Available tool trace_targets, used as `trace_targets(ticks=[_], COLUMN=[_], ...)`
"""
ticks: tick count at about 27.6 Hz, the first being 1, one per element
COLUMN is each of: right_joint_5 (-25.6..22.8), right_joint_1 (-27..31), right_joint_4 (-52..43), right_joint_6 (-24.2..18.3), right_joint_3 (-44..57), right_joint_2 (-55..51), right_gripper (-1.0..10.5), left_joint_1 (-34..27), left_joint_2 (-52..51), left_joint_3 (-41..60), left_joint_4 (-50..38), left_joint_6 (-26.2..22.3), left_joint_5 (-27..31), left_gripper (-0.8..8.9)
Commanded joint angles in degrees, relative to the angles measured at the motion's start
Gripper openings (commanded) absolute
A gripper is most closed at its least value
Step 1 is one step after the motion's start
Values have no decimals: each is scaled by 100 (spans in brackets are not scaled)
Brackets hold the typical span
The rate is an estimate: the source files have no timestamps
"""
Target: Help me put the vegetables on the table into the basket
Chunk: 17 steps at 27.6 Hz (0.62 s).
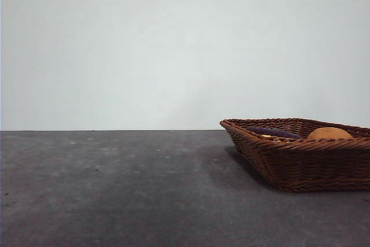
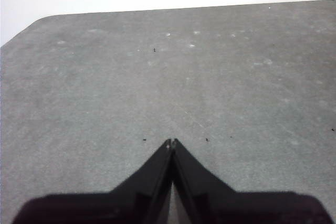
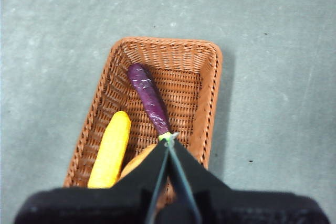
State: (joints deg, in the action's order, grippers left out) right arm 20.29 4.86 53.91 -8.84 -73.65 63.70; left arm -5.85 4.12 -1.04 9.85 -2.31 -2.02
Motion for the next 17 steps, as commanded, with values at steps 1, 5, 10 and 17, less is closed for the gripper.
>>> trace_targets(ticks=[1, 5, 10, 17], right_joint_5=[-44, -28, -181, -452], right_joint_1=[-2, -4, -2, -2], right_joint_4=[-44, -400, -2232, -3294], right_joint_6=[-61, -24, 446, 483], right_joint_3=[0, 535, 2813, 5211], right_joint_2=[7, -844, -2929, -4975], right_gripper=[2, 2, 2, 2], left_joint_1=[-20, -20, -20, -20], left_joint_2=[2, 2, 2, 2], left_joint_3=[61, 61, 61, 61], left_joint_4=[-33, -33, -33, -33], left_joint_6=[42, 42, 42, 42], left_joint_5=[11, 13, 13, 13], left_gripper=[-3, -3, -3, -3])
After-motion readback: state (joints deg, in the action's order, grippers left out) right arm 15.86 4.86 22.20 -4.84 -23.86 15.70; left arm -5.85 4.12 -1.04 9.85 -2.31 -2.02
